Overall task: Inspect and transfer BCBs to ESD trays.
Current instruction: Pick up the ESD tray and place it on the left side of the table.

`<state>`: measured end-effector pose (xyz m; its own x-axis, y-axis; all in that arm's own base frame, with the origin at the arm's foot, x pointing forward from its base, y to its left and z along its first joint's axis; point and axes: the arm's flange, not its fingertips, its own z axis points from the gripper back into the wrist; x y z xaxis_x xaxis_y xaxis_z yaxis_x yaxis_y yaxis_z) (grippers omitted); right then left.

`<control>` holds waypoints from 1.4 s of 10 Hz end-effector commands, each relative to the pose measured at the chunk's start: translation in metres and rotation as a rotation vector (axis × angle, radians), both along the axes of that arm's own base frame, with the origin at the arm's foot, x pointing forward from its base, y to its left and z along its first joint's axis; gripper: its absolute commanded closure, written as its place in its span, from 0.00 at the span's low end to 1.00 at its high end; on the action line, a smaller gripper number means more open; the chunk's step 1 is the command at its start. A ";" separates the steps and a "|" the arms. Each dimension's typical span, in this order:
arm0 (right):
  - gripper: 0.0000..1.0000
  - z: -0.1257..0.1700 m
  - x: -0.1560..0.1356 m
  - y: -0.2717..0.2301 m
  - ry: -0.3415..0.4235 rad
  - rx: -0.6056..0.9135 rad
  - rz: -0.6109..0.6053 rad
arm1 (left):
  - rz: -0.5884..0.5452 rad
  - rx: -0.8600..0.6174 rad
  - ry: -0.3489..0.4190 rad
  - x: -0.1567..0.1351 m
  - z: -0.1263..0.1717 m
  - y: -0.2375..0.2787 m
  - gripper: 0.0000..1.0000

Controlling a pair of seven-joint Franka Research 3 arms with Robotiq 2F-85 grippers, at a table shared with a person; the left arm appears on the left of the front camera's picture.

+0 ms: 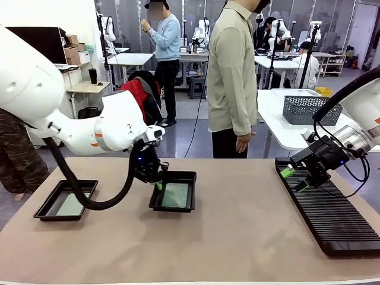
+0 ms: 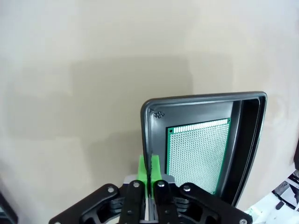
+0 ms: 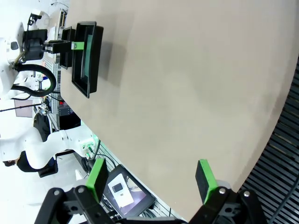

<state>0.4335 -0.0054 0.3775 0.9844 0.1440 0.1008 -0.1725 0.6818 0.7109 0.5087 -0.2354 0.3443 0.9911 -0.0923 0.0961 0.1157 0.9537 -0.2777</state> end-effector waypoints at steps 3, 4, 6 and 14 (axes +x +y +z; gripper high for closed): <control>0.00 0.002 -0.001 0.000 0.002 0.003 -0.007 | 0.008 0.002 0.000 -0.015 -0.006 0.077 0.97; 0.00 0.002 -0.001 0.000 0.002 0.003 -0.007 | 0.012 -0.004 0.002 -0.012 -0.010 0.094 0.97; 0.00 0.002 -0.001 0.000 0.002 0.003 -0.007 | 0.034 -0.003 0.006 -0.009 -0.016 0.121 0.97; 0.00 0.002 -0.001 0.000 0.002 0.003 -0.007 | 0.086 -0.014 0.044 -0.008 -0.041 0.172 0.97</control>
<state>0.4335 -0.0053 0.3775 0.9844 0.1441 0.1008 -0.1726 0.6820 0.7107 0.5044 -0.0710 0.3071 0.9982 -0.0002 0.0600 0.0166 0.9617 -0.2735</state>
